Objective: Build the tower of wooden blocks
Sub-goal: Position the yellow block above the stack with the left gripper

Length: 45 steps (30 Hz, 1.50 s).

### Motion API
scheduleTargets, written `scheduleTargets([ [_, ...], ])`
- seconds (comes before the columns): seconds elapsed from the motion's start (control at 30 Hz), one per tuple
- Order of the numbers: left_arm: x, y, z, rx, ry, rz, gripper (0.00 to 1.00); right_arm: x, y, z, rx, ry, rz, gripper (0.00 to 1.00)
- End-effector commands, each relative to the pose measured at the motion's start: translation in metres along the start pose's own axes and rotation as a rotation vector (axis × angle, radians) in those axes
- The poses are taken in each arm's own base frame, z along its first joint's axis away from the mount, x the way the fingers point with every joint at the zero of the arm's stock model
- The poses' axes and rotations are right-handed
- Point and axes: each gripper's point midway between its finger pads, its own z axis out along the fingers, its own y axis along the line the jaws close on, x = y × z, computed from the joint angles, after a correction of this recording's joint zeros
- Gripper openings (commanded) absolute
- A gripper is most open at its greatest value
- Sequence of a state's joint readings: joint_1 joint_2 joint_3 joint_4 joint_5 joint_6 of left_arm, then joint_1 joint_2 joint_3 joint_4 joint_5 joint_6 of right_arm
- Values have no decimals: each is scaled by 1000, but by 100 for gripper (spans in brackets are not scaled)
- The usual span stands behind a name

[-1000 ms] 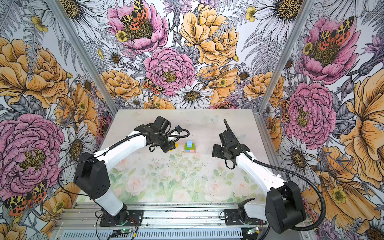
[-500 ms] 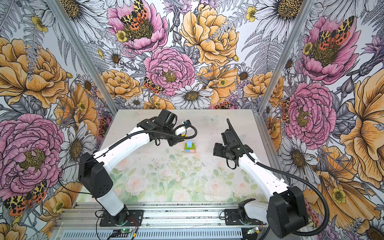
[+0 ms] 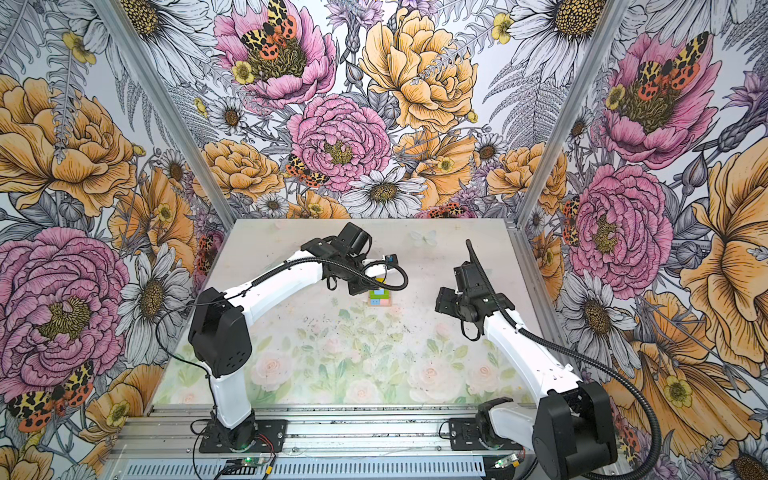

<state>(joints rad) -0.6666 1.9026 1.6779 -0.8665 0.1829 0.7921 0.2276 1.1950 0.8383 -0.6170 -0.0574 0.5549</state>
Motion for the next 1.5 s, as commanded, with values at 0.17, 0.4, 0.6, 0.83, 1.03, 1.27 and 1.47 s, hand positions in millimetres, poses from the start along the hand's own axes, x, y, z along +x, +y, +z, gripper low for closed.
scheduleTargets([
  [0.17, -13, 5, 7, 29, -37, 81, 0, -3, 1, -2, -17, -11, 1, 70],
  [0.4, -7, 7, 7, 52, -10, 100, 0, -4, 3, -1, -23, -5, 14, 70],
  [0.6, -7, 8, 4, 96, -2, 107, 0, -7, 7, 0, -38, 3, 27, 70],
  [0.83, 0, 5, 12, 137, 16, 99, 0, -9, 8, -2, -35, 8, 32, 70],
  [1.03, 2, 3, 16, 151, 19, 88, 0, -9, 10, 1, -37, 22, 31, 70],
  [1.27, 2, 7, 20, 143, 30, 84, 0, -9, 9, 2, -34, 26, 33, 70],
  [1.47, 1, 12, 22, 127, 37, 87, 0, -7, 8, 5, -31, 34, 32, 70],
])
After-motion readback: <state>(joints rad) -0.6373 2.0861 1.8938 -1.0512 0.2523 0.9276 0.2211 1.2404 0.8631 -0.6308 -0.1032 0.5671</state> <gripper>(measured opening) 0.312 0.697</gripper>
